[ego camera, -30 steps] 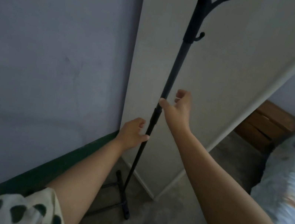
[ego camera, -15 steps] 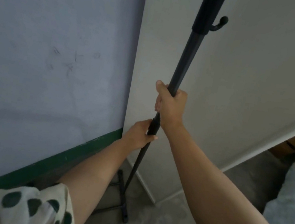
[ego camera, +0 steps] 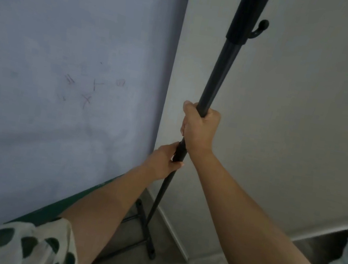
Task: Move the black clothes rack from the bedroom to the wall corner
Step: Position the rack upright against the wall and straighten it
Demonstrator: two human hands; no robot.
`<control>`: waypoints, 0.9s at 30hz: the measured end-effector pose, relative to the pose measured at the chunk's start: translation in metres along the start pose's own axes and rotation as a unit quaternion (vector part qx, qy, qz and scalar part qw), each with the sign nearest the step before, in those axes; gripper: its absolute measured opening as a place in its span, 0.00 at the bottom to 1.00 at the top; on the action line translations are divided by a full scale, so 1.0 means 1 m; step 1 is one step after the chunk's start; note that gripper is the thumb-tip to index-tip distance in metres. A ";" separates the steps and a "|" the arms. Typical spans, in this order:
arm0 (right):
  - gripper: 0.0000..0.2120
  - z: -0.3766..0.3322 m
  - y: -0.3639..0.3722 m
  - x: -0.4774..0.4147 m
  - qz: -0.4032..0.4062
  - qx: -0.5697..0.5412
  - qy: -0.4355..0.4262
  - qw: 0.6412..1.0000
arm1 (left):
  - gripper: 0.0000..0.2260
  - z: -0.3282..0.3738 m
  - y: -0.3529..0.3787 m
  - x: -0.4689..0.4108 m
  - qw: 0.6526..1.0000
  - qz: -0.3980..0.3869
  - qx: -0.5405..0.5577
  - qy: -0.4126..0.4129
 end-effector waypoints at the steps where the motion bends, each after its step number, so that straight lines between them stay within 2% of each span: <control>1: 0.13 0.002 0.005 -0.004 -0.005 -0.002 0.001 1.000 | 0.20 -0.004 -0.004 -0.003 1.000 0.003 0.000 -0.002; 9: 0.13 0.025 0.046 -0.047 -0.047 -0.009 0.009 0.999 | 0.18 -0.028 -0.033 -0.041 0.999 0.031 0.014 -0.032; 13: 0.17 0.031 0.064 -0.066 -0.064 -0.019 0.000 0.998 | 0.16 -0.035 -0.047 -0.058 0.998 0.038 0.021 -0.046; 15: 0.19 0.033 0.072 -0.074 -0.073 -0.019 -0.010 0.997 | 0.15 -0.038 -0.056 -0.065 0.997 0.054 0.024 -0.044; 19: 0.17 0.036 0.089 -0.088 -0.087 -0.018 -0.023 0.996 | 0.14 -0.042 -0.069 -0.078 0.997 0.060 0.024 -0.037; 27: 0.20 0.040 0.116 -0.107 -0.106 -0.025 -0.036 0.993 | 0.09 -0.050 -0.090 -0.096 0.996 0.072 0.038 -0.033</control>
Point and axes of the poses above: each hand's wrist, its own x-axis away from the middle knuckle, its own y-axis out of the palm, z = x × y, the point moved 10 cm from there along -x, towards the middle knuckle, and after that the axes turned 2 degrees about z, right-handed, at the moved point
